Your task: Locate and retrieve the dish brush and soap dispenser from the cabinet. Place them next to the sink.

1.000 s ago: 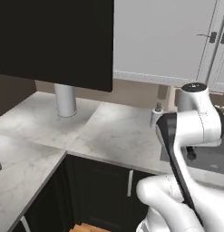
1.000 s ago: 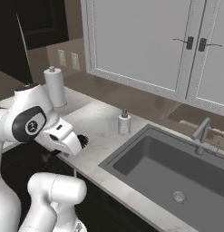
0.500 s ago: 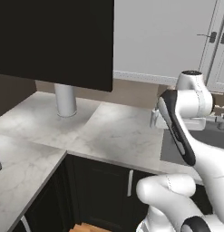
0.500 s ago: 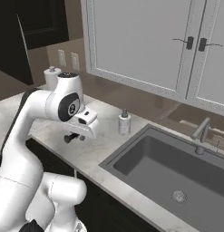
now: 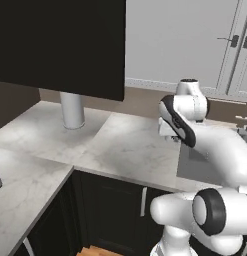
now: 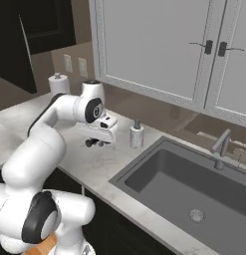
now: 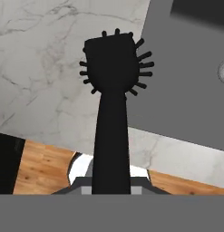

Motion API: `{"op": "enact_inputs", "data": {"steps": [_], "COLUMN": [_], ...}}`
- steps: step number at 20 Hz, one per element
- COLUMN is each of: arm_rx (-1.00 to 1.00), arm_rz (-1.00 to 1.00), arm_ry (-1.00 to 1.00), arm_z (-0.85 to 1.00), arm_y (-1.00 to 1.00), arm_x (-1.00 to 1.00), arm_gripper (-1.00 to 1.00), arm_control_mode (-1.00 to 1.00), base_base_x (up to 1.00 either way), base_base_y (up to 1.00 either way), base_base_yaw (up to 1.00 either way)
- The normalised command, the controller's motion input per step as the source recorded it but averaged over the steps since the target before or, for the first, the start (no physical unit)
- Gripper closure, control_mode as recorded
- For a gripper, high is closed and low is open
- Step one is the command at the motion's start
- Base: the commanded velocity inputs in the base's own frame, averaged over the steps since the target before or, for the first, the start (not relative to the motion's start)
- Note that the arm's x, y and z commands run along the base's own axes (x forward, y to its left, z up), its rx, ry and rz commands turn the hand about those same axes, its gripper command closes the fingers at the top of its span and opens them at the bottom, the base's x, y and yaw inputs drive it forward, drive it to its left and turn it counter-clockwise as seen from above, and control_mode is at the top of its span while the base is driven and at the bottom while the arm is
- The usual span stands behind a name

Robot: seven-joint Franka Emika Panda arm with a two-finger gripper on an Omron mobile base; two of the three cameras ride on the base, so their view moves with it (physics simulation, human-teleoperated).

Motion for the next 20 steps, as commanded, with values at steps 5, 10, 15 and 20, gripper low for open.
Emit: {"op": "enact_inputs", "data": {"steps": [5, 10, 15, 20], "arm_rx": [-0.06, -0.02, 0.02, 0.09], "arm_rz": [0.0, 0.0, 0.0, 0.0], "arm_ry": [0.0, -0.04, 0.06, 0.11], "arm_z": [-0.52, -0.46, -0.51, -0.46], "arm_y": [0.0, -0.09, -0.31, -0.41], "arm_x": [0.75, 0.55, 0.29, 0.38], "arm_gripper": [1.0, 1.0, 1.0, 1.0], "arm_control_mode": [-1.0, -1.0, -1.0, -1.0], "base_base_x": [0.0, 0.0, 0.0, 0.0], "base_base_y": [0.0, 0.0, 0.0, 0.0], "base_base_yaw": [0.0, 0.0, 0.0, 0.0]}}
